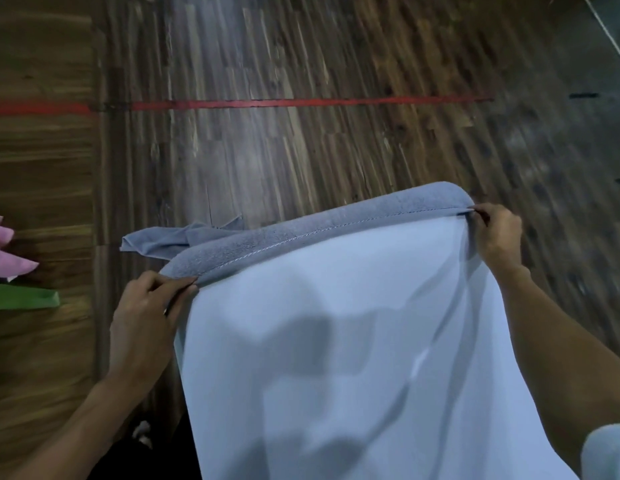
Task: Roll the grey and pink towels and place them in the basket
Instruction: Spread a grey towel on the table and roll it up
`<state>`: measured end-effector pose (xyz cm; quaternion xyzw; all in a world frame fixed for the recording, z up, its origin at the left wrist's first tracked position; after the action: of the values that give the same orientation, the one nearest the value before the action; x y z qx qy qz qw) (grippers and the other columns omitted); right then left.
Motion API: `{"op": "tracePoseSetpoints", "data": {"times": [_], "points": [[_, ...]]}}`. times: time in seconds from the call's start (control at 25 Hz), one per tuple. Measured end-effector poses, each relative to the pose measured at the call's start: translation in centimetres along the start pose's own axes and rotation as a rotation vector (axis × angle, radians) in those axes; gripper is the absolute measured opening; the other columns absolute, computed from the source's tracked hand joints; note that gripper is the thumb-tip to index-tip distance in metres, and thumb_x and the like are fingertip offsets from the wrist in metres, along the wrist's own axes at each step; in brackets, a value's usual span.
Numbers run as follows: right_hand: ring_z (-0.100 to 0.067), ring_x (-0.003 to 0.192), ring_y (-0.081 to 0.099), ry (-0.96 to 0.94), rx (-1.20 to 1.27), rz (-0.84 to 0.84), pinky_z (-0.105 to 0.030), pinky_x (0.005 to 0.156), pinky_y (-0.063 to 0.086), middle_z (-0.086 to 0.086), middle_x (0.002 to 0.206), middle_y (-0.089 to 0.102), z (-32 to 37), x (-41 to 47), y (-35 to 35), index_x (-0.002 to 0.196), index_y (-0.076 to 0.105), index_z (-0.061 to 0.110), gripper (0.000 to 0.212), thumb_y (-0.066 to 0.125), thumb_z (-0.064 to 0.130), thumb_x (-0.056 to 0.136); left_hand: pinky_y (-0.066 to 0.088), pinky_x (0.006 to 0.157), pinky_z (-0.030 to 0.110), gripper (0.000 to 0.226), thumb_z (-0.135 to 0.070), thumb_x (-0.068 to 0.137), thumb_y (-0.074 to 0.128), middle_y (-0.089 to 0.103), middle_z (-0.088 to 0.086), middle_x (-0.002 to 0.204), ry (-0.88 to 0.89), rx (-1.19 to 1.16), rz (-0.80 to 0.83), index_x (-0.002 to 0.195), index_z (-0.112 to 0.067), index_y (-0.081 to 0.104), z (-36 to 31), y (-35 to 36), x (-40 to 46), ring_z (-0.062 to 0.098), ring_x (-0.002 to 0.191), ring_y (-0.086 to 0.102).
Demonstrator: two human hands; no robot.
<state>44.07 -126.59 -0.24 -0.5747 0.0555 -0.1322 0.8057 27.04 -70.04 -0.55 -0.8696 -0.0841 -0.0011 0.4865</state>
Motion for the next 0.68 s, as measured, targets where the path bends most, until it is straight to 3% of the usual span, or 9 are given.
{"op": "tracePoseSetpoints", "data": {"times": [0.28,0.44,0.68], "points": [[-0.037,0.103,0.062,0.074,0.033,-0.061,-0.041,0.094,0.047,-0.019,0.111,0.068,-5.2,-8.1,-2.1,0.112,0.07,0.003,0.023,0.054,0.009,0.095,0.037,0.069,0.03,0.024,-0.014,0.085,0.067,0.051,0.002,0.085,-0.002,-0.039,-0.046,0.106,-0.004,0.073,-0.9,0.2,-6.6,0.018,0.082,0.046],[-0.036,0.105,0.061,0.183,0.075,-0.122,-0.036,0.096,0.045,-0.019,0.113,0.068,-10.1,-14.3,-3.9,0.112,0.07,0.003,0.023,0.056,0.009,0.095,0.039,0.069,0.031,0.022,-0.017,0.084,0.069,0.05,0.002,0.085,0.008,-0.054,-0.067,0.104,-0.008,0.074,-2.1,0.6,-12.2,0.02,0.081,0.047],[-0.036,0.103,0.061,0.193,0.094,-0.13,-0.035,0.091,0.045,-0.017,0.111,0.069,-15.3,-22.5,-6.9,0.108,0.072,0.006,0.021,0.057,0.01,0.094,0.04,0.071,0.031,0.022,-0.016,0.083,0.07,0.049,0.005,0.084,0.042,-0.102,-0.123,0.103,-0.007,0.075,-4.4,0.6,-20.9,0.024,0.079,0.049]]}}
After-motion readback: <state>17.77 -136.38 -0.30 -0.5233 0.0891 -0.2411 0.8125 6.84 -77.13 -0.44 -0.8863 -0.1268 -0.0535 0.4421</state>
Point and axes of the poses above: each hand's wrist, its own x-axis towards the middle knuckle, its own y-axis out of the palm, z = x × y, the point moved 10 cm from there along x, towards the middle knuckle
